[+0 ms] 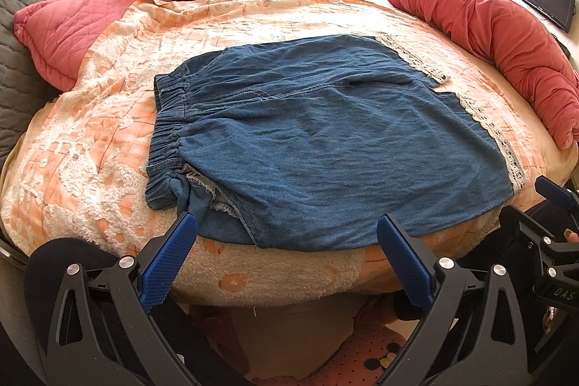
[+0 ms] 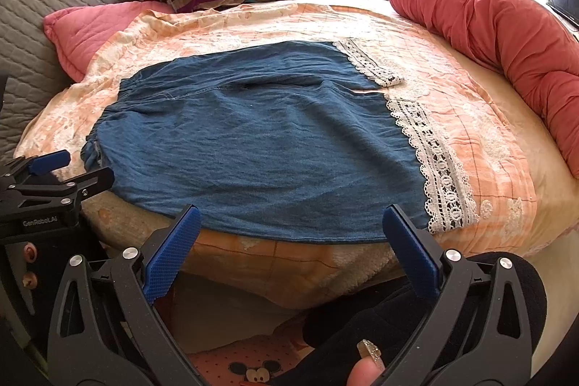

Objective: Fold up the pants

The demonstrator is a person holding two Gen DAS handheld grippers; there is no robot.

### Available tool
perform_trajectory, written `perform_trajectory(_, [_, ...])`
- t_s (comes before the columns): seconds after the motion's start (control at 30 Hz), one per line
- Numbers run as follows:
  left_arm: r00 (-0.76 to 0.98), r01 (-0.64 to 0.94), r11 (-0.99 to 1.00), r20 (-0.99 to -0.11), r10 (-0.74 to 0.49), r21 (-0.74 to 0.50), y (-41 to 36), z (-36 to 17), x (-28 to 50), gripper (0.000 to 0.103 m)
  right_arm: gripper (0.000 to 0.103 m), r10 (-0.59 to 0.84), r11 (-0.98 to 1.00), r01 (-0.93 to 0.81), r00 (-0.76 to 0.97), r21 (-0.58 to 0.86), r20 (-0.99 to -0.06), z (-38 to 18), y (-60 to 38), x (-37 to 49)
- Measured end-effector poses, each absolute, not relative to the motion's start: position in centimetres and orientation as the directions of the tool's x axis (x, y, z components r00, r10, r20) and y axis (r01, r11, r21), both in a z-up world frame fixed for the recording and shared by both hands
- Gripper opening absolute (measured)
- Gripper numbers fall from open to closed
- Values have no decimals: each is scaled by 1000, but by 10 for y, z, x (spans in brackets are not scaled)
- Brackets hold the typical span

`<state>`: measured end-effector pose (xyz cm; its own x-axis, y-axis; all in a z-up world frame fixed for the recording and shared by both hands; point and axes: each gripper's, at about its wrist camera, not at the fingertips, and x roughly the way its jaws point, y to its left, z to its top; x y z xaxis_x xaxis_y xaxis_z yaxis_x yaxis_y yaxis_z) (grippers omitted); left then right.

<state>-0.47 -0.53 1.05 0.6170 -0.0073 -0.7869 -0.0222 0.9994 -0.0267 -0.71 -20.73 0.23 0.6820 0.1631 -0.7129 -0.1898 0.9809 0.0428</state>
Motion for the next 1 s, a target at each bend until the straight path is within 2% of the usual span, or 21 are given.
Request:
perform_trajectory(0.67, [611, -51, 998, -791, -2, -42, 12, 9, 10, 99, 95, 184, 975, -218, 691, 42, -699, 14, -195, 6])
perform_trajectory(0.9, [606, -92, 995, -795, 16, -49, 34, 8, 31, 99, 95, 175, 977, -213, 701, 31, -691, 25, -198, 33])
perform_trajectory(1.0, [599, -104, 994, -800, 25, -46, 43, 6, 42, 99, 95, 193, 977, -203, 681, 71, -706, 27, -208, 54])
